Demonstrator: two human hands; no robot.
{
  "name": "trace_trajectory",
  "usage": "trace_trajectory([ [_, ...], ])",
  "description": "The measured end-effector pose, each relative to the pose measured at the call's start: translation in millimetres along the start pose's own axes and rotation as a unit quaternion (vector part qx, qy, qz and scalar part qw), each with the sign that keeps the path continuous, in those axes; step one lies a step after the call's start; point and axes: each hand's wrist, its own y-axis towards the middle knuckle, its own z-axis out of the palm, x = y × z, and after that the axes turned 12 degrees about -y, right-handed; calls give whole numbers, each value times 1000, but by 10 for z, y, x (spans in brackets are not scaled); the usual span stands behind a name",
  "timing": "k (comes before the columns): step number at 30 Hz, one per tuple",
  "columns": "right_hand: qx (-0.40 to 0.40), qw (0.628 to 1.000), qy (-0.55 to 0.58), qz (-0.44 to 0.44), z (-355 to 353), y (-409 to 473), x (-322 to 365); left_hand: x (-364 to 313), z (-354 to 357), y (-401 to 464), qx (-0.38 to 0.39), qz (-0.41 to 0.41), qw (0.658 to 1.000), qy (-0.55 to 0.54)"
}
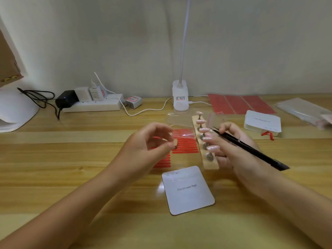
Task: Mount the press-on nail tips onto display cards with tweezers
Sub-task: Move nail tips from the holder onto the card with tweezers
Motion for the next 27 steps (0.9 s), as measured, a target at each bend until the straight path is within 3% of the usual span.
trace_trajectory([
  [4, -89, 995, -40, -17, 47, -35, -65, -3, 112, -114, 151, -15, 984, 91],
  [8, -90, 995, -19, -41, 108, -78, -102, 25, 236, -152, 68, 64, 975, 200],
  [12, -78, 995, 2, -64, 168, -117, -137, 58, 209, -99, 19, 125, 969, 213],
  [18, -156, 981, -92, -75, 62, -28, -191, 23, -120, 46, -18, 36, 992, 122],
  [23, -181, 962, -170, -111, -76, 70, -202, 92, -358, 60, -3, 7, 985, 174],
  [27, -153, 954, -216, -144, -90, 102, -207, 222, -389, 72, -12, 12, 978, 209],
])
